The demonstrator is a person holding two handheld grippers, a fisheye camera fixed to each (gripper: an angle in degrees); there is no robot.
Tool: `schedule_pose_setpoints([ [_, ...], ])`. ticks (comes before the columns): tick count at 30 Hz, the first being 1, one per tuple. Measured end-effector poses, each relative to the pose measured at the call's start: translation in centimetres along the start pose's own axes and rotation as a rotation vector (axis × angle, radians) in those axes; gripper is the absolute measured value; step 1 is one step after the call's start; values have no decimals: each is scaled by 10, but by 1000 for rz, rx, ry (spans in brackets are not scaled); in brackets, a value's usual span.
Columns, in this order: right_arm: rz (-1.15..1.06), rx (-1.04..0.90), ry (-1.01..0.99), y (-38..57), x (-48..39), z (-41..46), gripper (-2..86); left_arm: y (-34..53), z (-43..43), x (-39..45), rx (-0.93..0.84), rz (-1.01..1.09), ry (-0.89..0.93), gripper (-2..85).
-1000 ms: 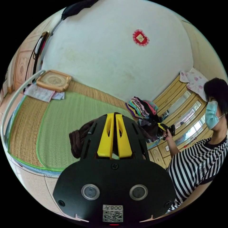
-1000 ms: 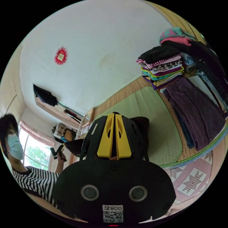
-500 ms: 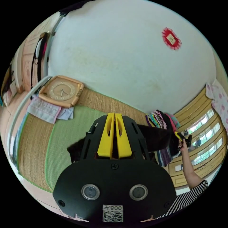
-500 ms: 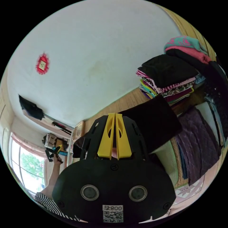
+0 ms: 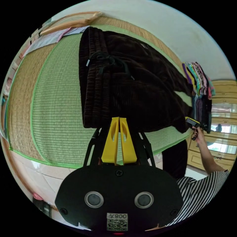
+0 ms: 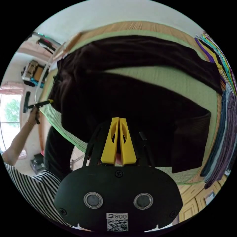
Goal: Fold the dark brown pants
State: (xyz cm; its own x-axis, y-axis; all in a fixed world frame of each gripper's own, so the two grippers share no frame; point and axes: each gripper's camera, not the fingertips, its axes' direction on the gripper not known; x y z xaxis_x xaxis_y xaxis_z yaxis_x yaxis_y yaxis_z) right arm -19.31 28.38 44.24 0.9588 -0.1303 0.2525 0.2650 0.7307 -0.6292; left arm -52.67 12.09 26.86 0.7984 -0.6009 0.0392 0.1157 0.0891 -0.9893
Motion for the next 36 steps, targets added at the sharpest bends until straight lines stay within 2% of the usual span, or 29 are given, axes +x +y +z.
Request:
schedule_pose_setpoints([
  [2,28,43,2,4,-17,-9,-3,2,-4,-2,-8,18,-74,0],
  [6,30,39,-63,4,-52,-21,0,14,-15,-38,-6,-101,-67,-1],
  [10,-77,13,-106,7,-114,-30,3,23,-26,-62,-24,-161,-152,-1],
  [13,-80,47,-127,12,-133,-54,9,26,-32,-68,7,-189,-116,0],
  [15,-44,112,-87,19,-131,-81,24,29,-37,-64,42,-183,-139,0],
  [19,77,229,109,42,-106,-143,80,41,-44,-52,141,-141,-50,0],
  [24,152,121,247,50,-93,-151,82,50,-36,-43,160,-127,106,0],
  [27,102,92,350,45,-110,-160,60,50,-32,-40,142,-106,119,0],
  [30,80,69,356,37,-110,-192,37,50,-33,-41,145,-82,112,0],
  [36,434,196,437,44,-20,-316,11,56,-34,-57,170,-86,94,0],
])
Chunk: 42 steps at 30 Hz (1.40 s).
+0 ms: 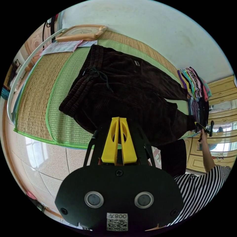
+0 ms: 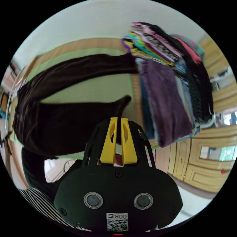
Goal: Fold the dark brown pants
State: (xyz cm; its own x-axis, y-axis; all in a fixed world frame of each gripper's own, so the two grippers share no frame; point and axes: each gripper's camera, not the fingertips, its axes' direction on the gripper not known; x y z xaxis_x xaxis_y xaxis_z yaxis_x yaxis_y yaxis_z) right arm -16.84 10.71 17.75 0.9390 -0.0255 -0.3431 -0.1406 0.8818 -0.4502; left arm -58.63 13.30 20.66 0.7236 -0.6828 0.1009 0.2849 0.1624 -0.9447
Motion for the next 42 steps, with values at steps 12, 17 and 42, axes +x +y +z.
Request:
schedule_pose_setpoints([
  [12,-170,-27,-225,-36,-80,-73,-3,-19,11,-56,77,-80,7,1],
  [17,-453,46,-396,-74,-207,-128,-4,-39,24,-70,53,-40,-42,1],
  [42,-894,31,-485,-259,-641,-225,-5,40,51,-149,142,99,-94,-1],
])
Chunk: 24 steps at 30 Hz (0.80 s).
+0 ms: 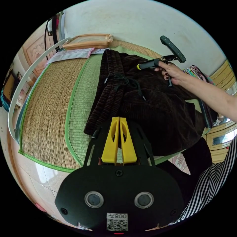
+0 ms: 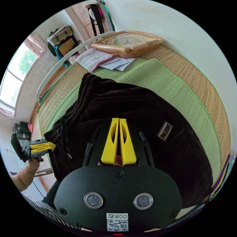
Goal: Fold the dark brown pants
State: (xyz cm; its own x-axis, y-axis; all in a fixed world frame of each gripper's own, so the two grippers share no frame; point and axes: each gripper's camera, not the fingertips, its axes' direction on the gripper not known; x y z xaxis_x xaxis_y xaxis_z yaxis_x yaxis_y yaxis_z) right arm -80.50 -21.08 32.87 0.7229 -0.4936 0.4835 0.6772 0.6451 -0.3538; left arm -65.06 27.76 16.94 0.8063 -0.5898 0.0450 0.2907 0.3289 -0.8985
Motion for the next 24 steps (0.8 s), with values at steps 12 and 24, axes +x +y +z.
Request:
schedule_pose_setpoints([
  [12,-32,-35,-8,-70,-24,1,-6,7,-6,-15,7,-63,-46,-1],
  [24,-50,31,-155,27,-16,-9,-5,22,-12,-3,39,-155,91,0],
])
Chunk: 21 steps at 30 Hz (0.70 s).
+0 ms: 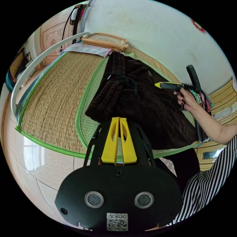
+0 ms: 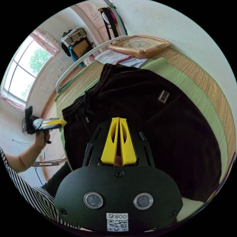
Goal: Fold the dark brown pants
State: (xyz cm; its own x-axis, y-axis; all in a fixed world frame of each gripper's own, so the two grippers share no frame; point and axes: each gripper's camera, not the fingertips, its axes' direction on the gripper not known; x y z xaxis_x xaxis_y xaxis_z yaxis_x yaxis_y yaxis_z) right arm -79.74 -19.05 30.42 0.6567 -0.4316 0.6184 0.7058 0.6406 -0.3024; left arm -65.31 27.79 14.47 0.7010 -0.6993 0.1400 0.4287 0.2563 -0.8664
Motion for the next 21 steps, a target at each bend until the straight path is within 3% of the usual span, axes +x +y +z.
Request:
schedule_pose_setpoints([
  [13,187,-179,-10,185,5,47,-4,-22,13,48,-146,-14,-13,0],
  [21,191,-131,-7,228,9,96,2,-33,4,90,-253,37,-96,0],
])
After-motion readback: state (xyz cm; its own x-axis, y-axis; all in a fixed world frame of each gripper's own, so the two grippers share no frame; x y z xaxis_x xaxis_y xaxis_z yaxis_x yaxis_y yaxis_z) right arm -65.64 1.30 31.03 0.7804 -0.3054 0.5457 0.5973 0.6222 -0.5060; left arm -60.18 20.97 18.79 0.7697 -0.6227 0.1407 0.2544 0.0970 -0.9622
